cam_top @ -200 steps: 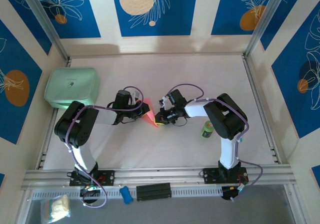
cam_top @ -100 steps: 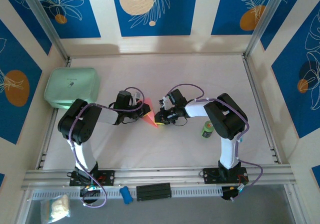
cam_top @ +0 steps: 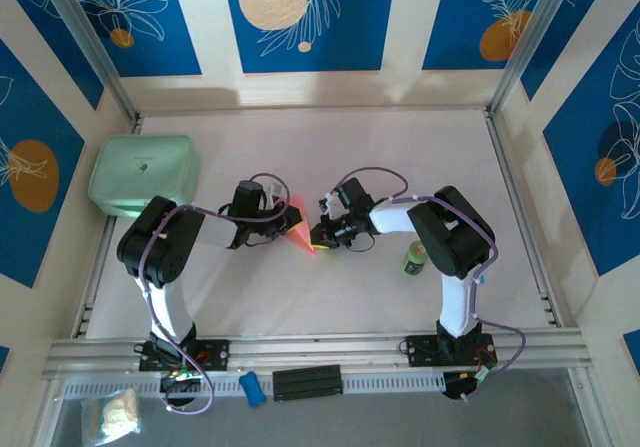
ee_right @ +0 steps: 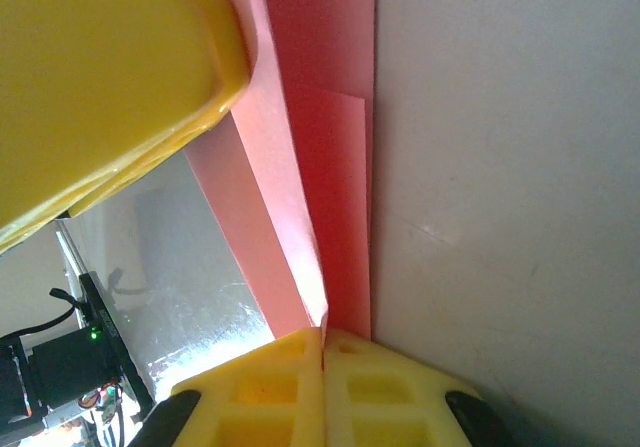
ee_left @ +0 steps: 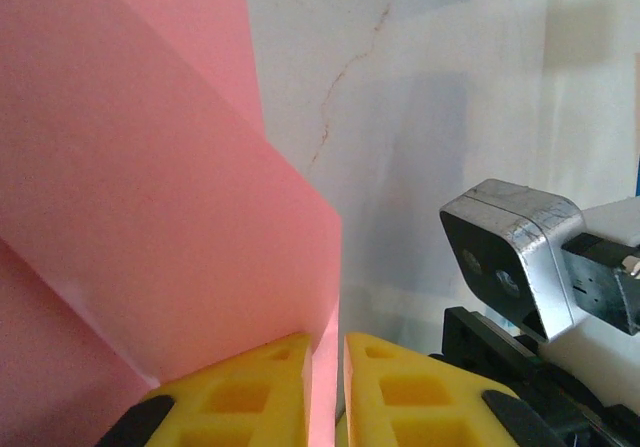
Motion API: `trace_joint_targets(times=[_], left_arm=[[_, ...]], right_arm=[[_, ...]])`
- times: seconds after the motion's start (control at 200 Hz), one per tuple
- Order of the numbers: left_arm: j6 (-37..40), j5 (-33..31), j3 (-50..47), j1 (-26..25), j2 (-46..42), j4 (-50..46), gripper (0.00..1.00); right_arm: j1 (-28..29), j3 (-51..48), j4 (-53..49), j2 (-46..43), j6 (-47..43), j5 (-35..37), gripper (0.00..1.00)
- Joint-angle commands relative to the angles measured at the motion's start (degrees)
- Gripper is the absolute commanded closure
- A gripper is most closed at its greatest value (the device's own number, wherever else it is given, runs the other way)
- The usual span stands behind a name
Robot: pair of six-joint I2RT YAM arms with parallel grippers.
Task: Fold a paper plane with a square sheet of paper (pick it up from the middle)
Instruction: Fourth fold the wing at the center of the table.
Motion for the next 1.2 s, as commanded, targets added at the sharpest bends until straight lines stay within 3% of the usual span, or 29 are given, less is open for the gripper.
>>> trace_joint_targets(times=[0.0,0.63,0.99,1.196], left_arm=[[-0.8,1.2,1.3,-0.4,1.8,1.1,0.83],[-1.1,1.6,1.3,-0.4,3.2,1.6,0.83],[-0.3,1.2,-0.6,1.1,-3.5,1.7,0.74],[0.3,0.7,-1.8,1.4,-3.7,1.8,0.76]], right_arm=[[-0.5,-0.1,-5.1,2.5,-0.3,2.6,0.95],[-0.6,0.1,-5.9,2.6,-0.4,3.0,0.95],[-0.9,-1.3,-4.8,2.9,-0.1,4.4,1.0],[-1.0,-1.4,-4.4,3.1,0.0,4.4,1.0]])
